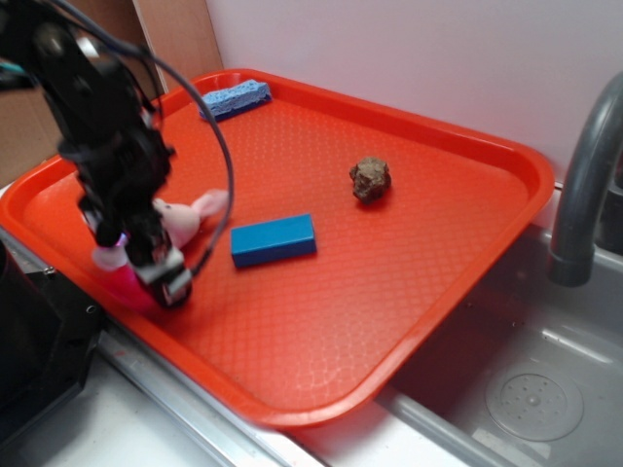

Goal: Grab the pink bunny.

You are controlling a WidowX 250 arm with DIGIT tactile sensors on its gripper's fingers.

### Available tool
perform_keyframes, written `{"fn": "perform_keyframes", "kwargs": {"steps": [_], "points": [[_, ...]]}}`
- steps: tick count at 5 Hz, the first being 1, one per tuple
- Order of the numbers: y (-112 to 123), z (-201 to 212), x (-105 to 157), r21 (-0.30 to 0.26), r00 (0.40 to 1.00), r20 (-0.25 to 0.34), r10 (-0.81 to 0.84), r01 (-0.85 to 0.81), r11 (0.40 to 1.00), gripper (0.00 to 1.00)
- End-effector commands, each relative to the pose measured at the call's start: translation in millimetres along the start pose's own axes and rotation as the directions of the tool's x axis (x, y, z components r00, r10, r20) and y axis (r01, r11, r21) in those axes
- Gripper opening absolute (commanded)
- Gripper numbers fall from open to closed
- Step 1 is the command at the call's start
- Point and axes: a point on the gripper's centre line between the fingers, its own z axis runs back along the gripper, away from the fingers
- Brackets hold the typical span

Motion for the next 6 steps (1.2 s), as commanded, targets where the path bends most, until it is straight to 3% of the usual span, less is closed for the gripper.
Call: {"fn": "perform_keyframes", "kwargs": {"steps": [1, 2, 3, 4, 5, 6], "points": [[-2.5, 33.3, -5.8, 0.037, 0.999, 0.028, -0.047, 0.046, 0.998, 0.0], [-6.0, 82.6, 27.1, 0.103, 0.999, 0.038, -0.021, 0.017, 0.995, 0.0], [2.6, 132.6, 36.8, 0.134, 0.994, 0.04, 0.099, -0.104, 0.986, 0.0], [7.9, 182.8, 41.0, 0.14, 0.984, 0.05, 0.173, -0.178, 0.974, 0.0], [13.2, 223.4, 36.7, 0.145, 0.966, 0.107, 0.235, -0.249, 0.958, 0.0], [22.6, 230.7, 28.4, 0.108, 0.947, 0.156, 0.28, -0.298, 0.949, 0.0]]}}
